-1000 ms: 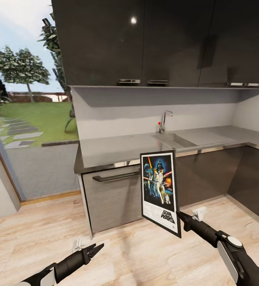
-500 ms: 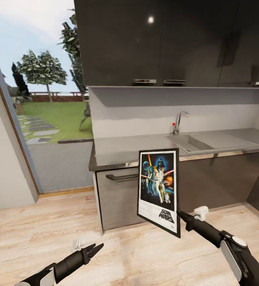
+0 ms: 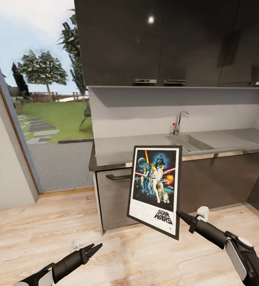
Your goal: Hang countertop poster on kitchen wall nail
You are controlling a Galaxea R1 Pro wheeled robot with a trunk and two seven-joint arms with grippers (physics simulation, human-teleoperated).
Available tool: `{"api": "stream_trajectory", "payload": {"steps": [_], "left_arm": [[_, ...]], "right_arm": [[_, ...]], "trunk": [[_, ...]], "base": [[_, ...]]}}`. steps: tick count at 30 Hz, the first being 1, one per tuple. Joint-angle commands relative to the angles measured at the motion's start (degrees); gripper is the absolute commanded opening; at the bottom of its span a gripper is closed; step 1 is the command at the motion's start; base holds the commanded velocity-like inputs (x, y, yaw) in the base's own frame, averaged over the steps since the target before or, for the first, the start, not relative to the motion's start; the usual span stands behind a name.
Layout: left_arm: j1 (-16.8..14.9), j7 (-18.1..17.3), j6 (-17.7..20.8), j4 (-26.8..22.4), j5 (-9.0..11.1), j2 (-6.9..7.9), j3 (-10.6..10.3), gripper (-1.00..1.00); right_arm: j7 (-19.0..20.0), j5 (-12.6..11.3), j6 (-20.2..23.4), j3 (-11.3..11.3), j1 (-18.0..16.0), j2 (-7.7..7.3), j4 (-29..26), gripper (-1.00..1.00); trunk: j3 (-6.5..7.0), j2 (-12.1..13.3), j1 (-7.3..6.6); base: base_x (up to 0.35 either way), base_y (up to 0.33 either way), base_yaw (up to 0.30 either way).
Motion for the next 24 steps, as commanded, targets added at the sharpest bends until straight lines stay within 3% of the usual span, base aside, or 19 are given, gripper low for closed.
{"api": "stream_trajectory", "payload": {"steps": [1, 9, 24], "left_arm": [[0.0, 0.0, -0.6, 0.0, 0.3, 0.13, -0.5, 1.00], [0.0, 0.0, -0.6, 0.0, 0.3, 0.33, -0.6, 1.00], [0.0, 0.0, -0.6, 0.0, 0.3, 0.33, -0.6, 1.00]], "right_arm": [[0.7, -0.5, 0.8, -0.1, 0.0, -0.07, 0.0, -1.00], [1.3, -0.4, 0.8, -0.1, 0.0, -0.18, 0.0, -1.00], [1.3, -0.3, 0.7, -0.1, 0.0, -0.18, -0.1, -1.00]], "trunk": [[-0.06, 0.0, 0.00], [-0.06, 0.0, 0.00], [-0.06, 0.0, 0.00]], "base": [[0.000, 0.008, 0.000], [-0.087, 0.170, 0.030], [-0.021, 0.027, 0.267]]}}
